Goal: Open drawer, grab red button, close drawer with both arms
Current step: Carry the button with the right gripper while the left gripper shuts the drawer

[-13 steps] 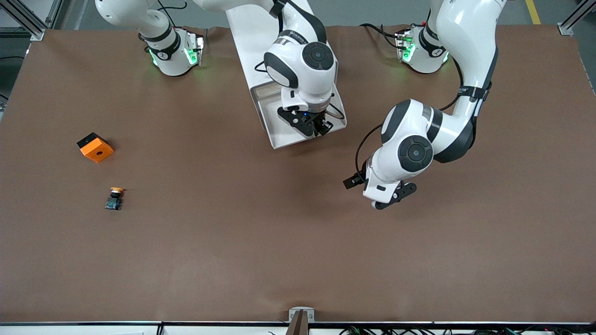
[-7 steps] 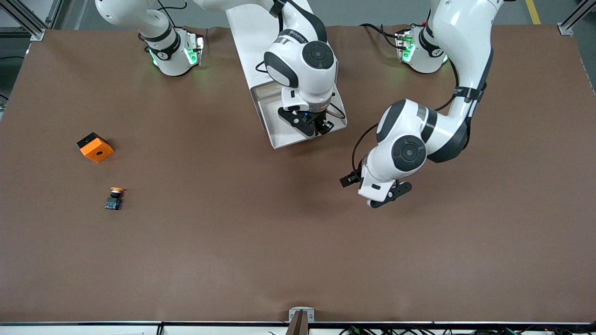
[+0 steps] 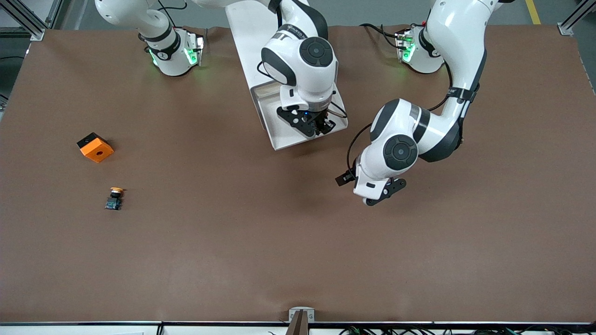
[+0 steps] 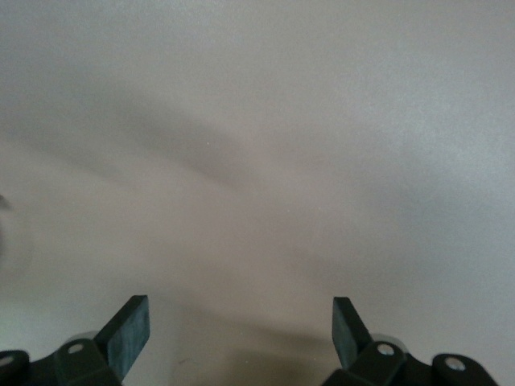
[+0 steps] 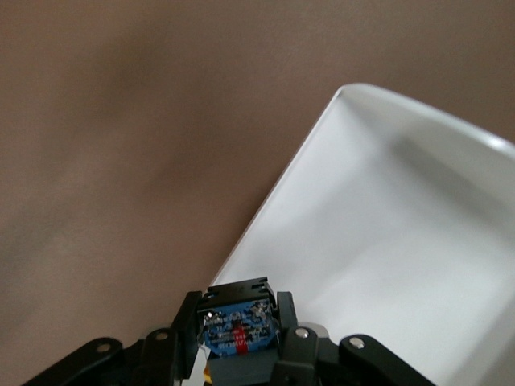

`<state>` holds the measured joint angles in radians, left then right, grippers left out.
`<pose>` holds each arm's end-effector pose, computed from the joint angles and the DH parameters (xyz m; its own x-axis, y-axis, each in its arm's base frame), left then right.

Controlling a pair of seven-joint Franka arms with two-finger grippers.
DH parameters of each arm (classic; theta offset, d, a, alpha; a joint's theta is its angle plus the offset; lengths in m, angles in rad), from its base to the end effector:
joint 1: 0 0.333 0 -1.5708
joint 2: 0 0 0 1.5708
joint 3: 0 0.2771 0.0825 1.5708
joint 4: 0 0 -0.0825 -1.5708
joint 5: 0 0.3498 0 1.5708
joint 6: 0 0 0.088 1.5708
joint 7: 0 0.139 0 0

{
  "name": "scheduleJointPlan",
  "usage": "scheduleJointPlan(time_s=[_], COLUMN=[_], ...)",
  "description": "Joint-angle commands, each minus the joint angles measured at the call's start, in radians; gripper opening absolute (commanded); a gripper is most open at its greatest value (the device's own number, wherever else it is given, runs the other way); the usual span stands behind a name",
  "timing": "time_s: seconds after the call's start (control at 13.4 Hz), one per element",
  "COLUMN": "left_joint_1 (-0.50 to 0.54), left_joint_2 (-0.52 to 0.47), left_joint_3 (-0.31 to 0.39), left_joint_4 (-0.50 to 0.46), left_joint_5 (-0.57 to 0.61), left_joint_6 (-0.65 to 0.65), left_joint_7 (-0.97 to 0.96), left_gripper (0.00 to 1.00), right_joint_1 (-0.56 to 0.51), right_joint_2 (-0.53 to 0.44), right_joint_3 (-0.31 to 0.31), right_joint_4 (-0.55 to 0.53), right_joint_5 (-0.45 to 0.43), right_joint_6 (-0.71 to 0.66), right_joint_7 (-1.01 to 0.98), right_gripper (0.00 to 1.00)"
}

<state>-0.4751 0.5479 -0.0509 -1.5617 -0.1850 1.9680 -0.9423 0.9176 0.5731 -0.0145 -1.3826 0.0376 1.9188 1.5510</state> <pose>0.5340 -0.3266 0.2701 0.8495 0.4720 -0.2358 0.4832 -0.8754 -0.0116 0.4030 0.5196 0.3241 0.7899 -0.6127 -0.0277 -0.6117 -0.7903 0.0364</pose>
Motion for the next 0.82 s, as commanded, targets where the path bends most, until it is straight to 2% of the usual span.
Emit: scheduleJointPlan(time_s=[0.0, 0.15, 0.3, 0.74], left_joint_1=[-0.032, -0.046, -0.059, -0.059], left_joint_2=[-0.006, -0.003, -0.002, 0.021], left_joint_3=[-0.001, -0.003, -0.017, -0.116], left_joint_4=[-0.021, -0.027, -0.031, -0.066], left_joint_5=[-0.014, -0.014, -0.014, -0.056], left_joint_6=[0.003, 0.005, 0.005, 0.0], left_joint_7=[-0.013, -0.013, -0.013, -0.016], left_gripper=[1.0, 1.0, 1.0, 1.0], right_joint_1=[-0.08, -0.165, -0.242, -0.472], right_joint_2=[-0.053, -0.111, -0.145, -0.231], right_joint_3=[0.007, 0.002, 0.001, -0.004], right_joint_4=[0.03, 0.028, 0.027, -0.044], right_joint_5=[0.053, 0.091, 0.091, 0.084], right_joint_6=[-0.116, -0.177, -0.211, -0.225], right_joint_7=[-0.18, -0.363, -0.49, -0.84], right_gripper=[0.0, 0.0, 0.0, 0.0])
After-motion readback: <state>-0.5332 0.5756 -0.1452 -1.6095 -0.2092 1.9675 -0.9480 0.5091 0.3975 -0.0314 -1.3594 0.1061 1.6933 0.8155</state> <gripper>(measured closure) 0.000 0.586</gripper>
